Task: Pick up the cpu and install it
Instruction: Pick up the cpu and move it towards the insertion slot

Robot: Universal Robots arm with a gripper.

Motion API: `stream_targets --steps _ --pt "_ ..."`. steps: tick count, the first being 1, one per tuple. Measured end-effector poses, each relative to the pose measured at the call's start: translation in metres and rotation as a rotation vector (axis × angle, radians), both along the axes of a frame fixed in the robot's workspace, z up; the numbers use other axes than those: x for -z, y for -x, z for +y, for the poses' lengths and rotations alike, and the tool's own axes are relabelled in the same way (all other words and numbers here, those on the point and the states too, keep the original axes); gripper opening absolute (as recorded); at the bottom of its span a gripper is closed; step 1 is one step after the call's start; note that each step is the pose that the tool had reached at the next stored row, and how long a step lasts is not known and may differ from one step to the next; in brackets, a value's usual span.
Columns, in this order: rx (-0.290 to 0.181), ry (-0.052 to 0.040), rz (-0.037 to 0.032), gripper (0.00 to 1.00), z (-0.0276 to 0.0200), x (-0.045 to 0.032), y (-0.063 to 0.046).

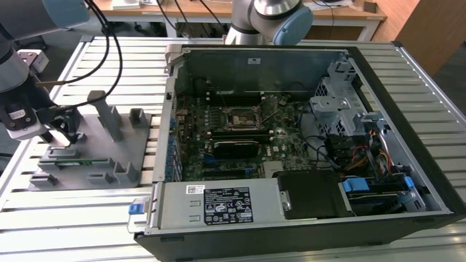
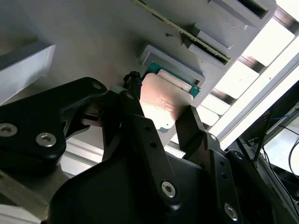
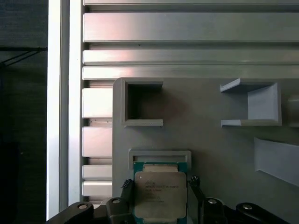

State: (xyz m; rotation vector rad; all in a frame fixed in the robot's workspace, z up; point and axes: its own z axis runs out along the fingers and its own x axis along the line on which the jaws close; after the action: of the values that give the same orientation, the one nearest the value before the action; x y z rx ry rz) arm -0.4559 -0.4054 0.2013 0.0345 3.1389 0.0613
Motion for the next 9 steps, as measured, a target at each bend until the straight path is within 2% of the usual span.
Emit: stream_targets --steps 9 --pt "0.000 0.0008 0.0005 0.54 0.0000 -0.0027 0.0000"
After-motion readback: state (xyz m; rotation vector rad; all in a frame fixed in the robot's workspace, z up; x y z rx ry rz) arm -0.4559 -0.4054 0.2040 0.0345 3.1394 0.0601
